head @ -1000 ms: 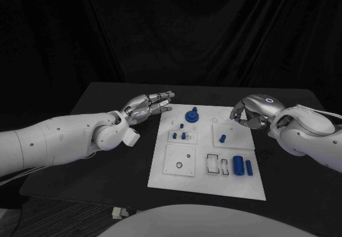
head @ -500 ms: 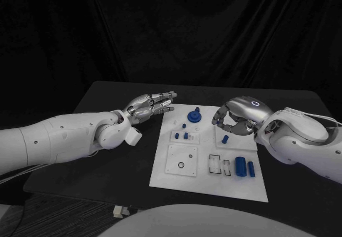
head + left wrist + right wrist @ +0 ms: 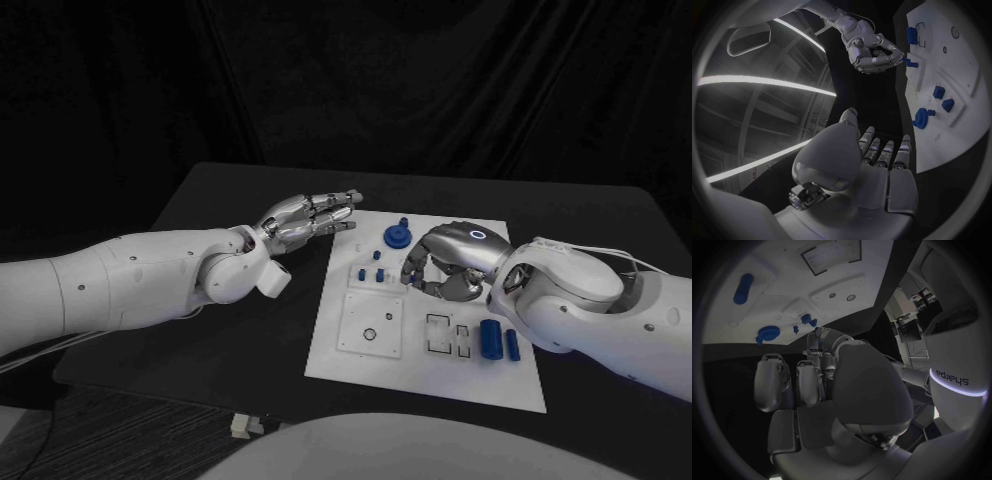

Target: Assemble the parts on the task board

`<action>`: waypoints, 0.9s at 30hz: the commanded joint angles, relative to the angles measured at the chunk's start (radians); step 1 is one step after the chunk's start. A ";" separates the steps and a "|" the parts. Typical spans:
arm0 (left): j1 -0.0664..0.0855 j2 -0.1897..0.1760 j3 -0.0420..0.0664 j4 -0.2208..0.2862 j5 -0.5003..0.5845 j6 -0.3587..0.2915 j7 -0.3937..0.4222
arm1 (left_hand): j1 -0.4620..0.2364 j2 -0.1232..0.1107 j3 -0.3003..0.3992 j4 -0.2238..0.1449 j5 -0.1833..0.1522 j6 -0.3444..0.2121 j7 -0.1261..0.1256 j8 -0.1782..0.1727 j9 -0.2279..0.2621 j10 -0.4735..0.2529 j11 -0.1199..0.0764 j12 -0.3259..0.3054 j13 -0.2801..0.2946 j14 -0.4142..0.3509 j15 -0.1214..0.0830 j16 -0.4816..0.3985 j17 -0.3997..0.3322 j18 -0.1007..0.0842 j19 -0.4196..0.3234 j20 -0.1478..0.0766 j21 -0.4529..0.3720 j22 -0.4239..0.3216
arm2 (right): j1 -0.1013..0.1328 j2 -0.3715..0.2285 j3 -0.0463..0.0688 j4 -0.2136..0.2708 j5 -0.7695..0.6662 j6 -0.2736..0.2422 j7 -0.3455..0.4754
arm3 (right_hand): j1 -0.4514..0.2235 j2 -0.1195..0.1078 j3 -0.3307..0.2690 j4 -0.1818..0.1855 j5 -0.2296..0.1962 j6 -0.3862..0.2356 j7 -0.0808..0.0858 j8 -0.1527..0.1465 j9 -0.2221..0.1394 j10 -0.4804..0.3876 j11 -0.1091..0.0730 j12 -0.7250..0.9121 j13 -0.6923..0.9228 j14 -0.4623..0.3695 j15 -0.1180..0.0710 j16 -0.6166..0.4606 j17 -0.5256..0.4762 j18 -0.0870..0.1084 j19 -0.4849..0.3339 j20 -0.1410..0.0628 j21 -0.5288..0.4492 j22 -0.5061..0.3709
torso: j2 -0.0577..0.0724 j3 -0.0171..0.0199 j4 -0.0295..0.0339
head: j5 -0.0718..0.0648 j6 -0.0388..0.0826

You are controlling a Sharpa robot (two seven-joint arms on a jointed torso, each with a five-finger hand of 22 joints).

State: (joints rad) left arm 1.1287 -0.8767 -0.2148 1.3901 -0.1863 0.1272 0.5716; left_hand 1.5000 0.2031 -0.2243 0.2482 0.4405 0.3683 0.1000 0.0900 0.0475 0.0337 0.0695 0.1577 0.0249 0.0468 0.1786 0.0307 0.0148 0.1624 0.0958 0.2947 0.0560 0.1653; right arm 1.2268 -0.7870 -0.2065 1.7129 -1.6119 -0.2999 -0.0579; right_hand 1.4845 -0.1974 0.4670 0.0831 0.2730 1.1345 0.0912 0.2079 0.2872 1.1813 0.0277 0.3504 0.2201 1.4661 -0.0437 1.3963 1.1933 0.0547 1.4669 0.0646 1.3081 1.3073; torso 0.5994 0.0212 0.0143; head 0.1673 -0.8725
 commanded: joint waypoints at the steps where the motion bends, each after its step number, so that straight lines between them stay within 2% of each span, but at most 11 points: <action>1: -0.004 0.001 0.001 0.002 0.008 0.014 0.010 | 0.010 -0.002 -0.001 -0.007 0.004 0.006 0.002 0.004 0.001 0.001 0.004 0.002 0.001 0.005 0.002 0.006 0.001 0.010 0.005 -0.001 0.003 -0.001 | -0.012 0.017 0.000 -0.007 -0.008 0.074 -0.023 | -0.010 0.002 0.007 0.001 -0.006 -0.002 0.007 -0.004 -0.001 0.001 0.001 -0.004 -0.002 0.032 -0.002 -0.008 -0.002 0.006 -0.004 -0.003 -0.006 0.182 | 0.000 -0.0001 -0.0003 | 0.004 0.000; 8: -0.009 0.000 0.001 0.001 0.008 0.016 0.010 | 0.010 -0.002 -0.001 -0.007 0.004 0.005 0.002 0.004 0.001 0.001 0.004 0.002 0.001 0.006 0.003 0.006 0.002 0.009 0.006 -0.001 0.003 -0.001 | -0.031 0.051 0.000 -0.026 -0.008 0.114 -0.027 | -0.010 0.004 0.006 0.001 -0.010 -0.005 0.008 -0.008 -0.002 0.001 0.002 -0.009 -0.003 0.030 0.000 -0.010 -0.007 0.008 -0.007 -0.002 -0.013 0.180 | -0.001 0.0004 -0.0009 | 0.015 0.000; 11: -0.011 0.001 0.001 0.001 0.008 0.017 0.009 | 0.010 -0.002 -0.001 -0.007 0.004 0.005 0.002 0.004 0.001 0.001 0.004 0.002 0.001 0.006 0.003 0.006 0.002 0.009 0.006 -0.001 0.003 -0.001 | -0.036 0.069 0.000 -0.035 -0.008 0.125 -0.031 | -0.010 0.004 0.006 0.001 -0.010 -0.006 0.008 -0.009 -0.003 0.001 0.002 -0.009 -0.003 0.030 0.000 -0.011 -0.007 0.008 -0.008 -0.002 -0.014 0.180 | 0.000 0.0005 -0.0005 | 0.015 0.000; 27: -0.015 0.000 0.001 0.001 0.008 0.020 0.010 | 0.010 -0.002 -0.001 -0.007 0.004 0.005 0.002 0.004 0.001 0.001 0.004 0.002 0.001 0.006 0.003 0.006 0.002 0.009 0.006 -0.001 0.003 -0.001 | -0.057 0.111 0.000 -0.063 -0.008 0.138 -0.036 | -0.011 0.005 0.005 0.001 -0.012 -0.009 0.009 -0.012 -0.004 0.001 0.003 -0.011 -0.003 0.029 0.000 -0.012 -0.008 0.009 -0.010 -0.002 -0.020 0.178 | 0.000 0.0003 -0.0002 | 0.026 0.000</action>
State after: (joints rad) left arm 1.1158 -0.8773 -0.2147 1.3895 -0.1863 0.1342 0.5694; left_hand 1.5000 0.2031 -0.2243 0.2483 0.4405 0.3683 0.1000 0.0900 0.0474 0.0337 0.0694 0.1577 0.0248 0.0468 0.1786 0.0307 0.0147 0.1624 0.0958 0.2946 0.0559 0.1653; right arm 1.1731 -0.6769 -0.2065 1.6505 -1.6133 -0.1763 -0.0753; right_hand 1.4802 -0.1933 0.4693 0.0855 0.2662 1.1287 0.0932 0.2028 0.2827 1.1831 0.0297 0.3429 0.2180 1.4661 -0.0437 1.3898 1.1858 0.0545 1.4632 0.0610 1.2927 1.3080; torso 0.5989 0.0215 0.0138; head 0.1922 -0.8725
